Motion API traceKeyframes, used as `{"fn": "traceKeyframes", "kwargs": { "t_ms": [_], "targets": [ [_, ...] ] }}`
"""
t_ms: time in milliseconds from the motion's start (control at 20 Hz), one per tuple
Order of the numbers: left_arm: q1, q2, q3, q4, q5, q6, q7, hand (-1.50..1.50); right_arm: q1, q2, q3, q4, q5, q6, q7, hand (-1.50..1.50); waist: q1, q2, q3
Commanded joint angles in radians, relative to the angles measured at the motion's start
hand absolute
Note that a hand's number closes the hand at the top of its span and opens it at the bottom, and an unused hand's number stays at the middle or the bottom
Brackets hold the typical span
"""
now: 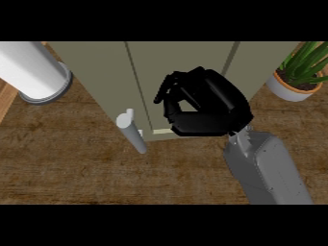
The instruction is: Pick up the bottled water, place it into the cabinet and close the cabinet
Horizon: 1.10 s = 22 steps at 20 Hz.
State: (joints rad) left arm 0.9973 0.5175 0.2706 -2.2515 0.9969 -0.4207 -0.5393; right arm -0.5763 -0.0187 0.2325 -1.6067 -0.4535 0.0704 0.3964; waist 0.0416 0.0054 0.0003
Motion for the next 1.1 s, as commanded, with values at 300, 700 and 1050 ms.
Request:
{"fn": "traceKeyframes", "kwargs": {
  "t_ms": [300,700,1050],
  "targets": [
    [0.051,-0.044,0.141,0.004,0.087,-0.107,0.065,-1.5,-0.232,-0.011,-0.125,0.334,-0.041,0.164,-0.083,1.5,-0.009,-0.003,0.0],
    [0.037,-0.06,0.132,-0.02,0.1,-0.123,0.116,-1.5,-0.326,0.017,-0.106,0.443,-0.066,0.139,-0.115,1.5,0.005,0.0,0.0],
    [-0.032,-0.043,0.13,0.002,0.11,-0.079,0.151,-1.5,-0.371,0.016,-0.11,0.452,-0.13,0.167,-0.079,1.5,-0.002,0.003,0.0]
  ]
}}
